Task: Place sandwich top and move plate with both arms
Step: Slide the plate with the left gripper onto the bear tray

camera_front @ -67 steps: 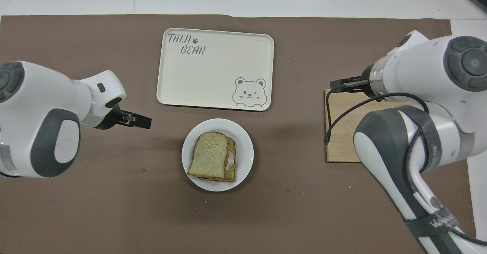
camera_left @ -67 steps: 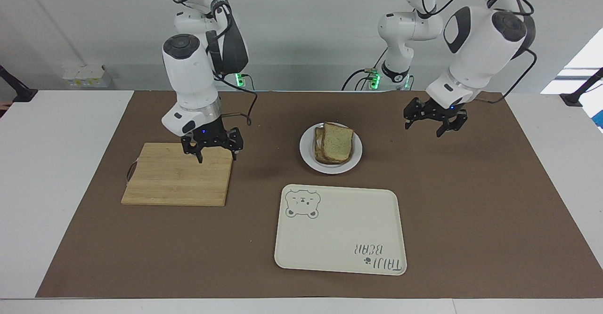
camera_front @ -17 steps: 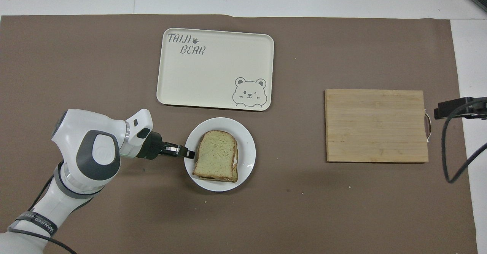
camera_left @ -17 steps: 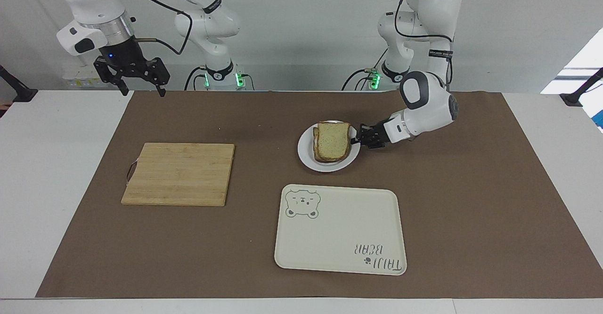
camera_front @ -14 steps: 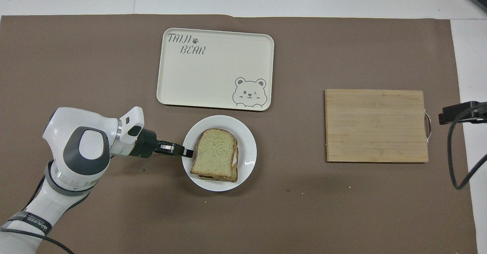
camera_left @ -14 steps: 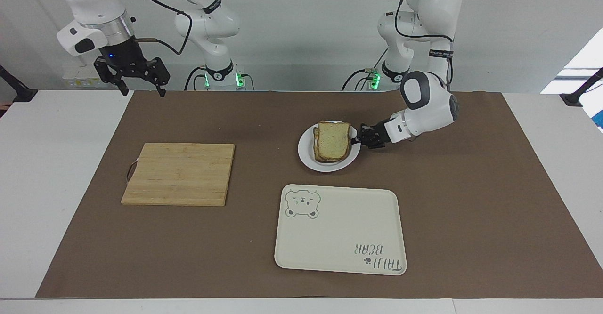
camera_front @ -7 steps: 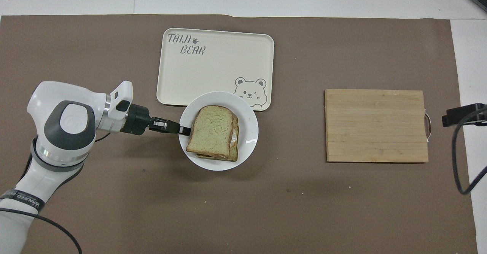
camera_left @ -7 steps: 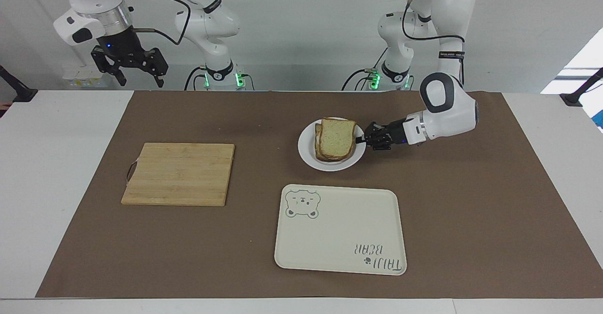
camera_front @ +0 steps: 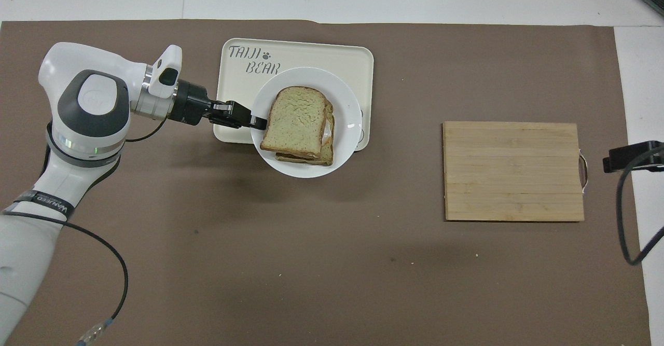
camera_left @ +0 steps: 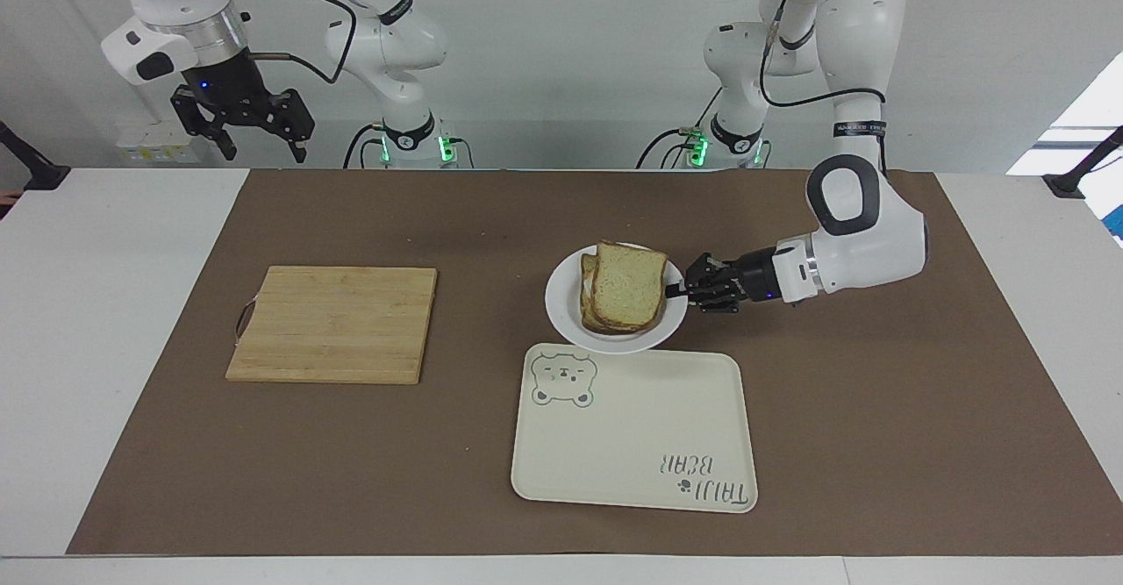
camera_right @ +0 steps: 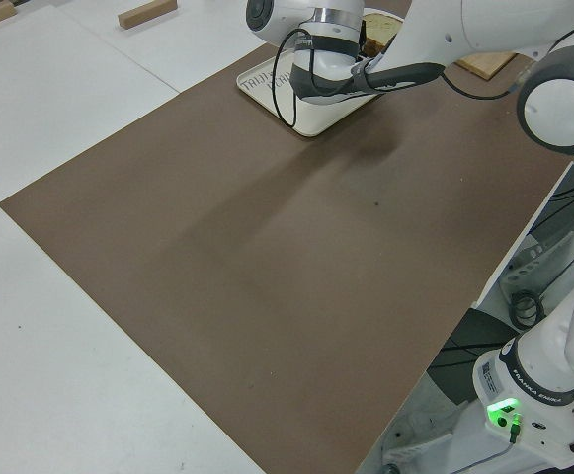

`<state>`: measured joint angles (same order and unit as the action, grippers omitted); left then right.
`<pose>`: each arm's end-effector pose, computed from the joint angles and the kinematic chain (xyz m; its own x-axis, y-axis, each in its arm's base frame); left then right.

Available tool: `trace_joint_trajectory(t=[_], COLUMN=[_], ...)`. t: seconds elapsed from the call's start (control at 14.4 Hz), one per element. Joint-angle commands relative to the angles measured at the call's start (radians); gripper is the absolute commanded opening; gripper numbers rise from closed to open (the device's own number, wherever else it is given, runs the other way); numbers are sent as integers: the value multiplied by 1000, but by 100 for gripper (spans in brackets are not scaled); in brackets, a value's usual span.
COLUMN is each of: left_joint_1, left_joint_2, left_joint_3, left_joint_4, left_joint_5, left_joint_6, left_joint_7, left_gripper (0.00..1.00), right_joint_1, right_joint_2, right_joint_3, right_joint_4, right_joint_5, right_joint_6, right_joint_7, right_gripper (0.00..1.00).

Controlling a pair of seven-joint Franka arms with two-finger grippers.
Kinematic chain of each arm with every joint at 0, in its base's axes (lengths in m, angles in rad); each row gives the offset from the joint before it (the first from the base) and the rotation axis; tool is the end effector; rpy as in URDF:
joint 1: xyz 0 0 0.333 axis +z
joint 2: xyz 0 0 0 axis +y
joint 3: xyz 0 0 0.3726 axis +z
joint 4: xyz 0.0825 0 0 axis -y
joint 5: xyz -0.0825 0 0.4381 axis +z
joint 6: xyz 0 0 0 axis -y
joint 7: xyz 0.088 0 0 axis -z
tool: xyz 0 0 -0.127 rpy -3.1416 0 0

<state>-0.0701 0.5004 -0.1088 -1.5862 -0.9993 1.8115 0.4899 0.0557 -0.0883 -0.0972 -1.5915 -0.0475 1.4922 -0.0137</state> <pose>0.7222 -0.2058 0.3771 0.9705 -0.2396 0.0271 -0.1497 -0.5105 0.8467 0.5667 -0.0328 0.6952 0.9994 -0.0311 -0.0119 -0.0306 -0.9988 0.0387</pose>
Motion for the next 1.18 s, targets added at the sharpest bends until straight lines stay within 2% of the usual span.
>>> trace_joint_trajectory(t=[0.0, 0.21, 0.49, 0.83, 1.11], left_joint_1=[9, 3, -28, -45, -50], left_joint_2=[156, 245, 245, 242, 245], left_joint_3=[-6, -3, -2, 0, 1], left_joint_4=[176, 290, 285, 252, 252], left_joint_5=[10, 13, 83, 102, 180], left_joint_6=[-32, -18, 52, 77, 141], left_joint_7=[-30, -43, -88, -99, -151], left_gripper=[0, 0, 0, 0, 0], right_joint_1=[-7, -7, -7, -7, -7], right_joint_2=[-5, -5, -5, -5, -5], right_joint_3=[2, 4, 4, 4, 4], right_joint_4=[2, 2, 2, 2, 2], right_joint_5=[3, 5, 5, 3, 5], right_joint_6=[-9, -9, -9, -9, -9], right_joint_7=[-8, -9, -8, -8, -8], right_gripper=[100, 100, 100, 100, 100])
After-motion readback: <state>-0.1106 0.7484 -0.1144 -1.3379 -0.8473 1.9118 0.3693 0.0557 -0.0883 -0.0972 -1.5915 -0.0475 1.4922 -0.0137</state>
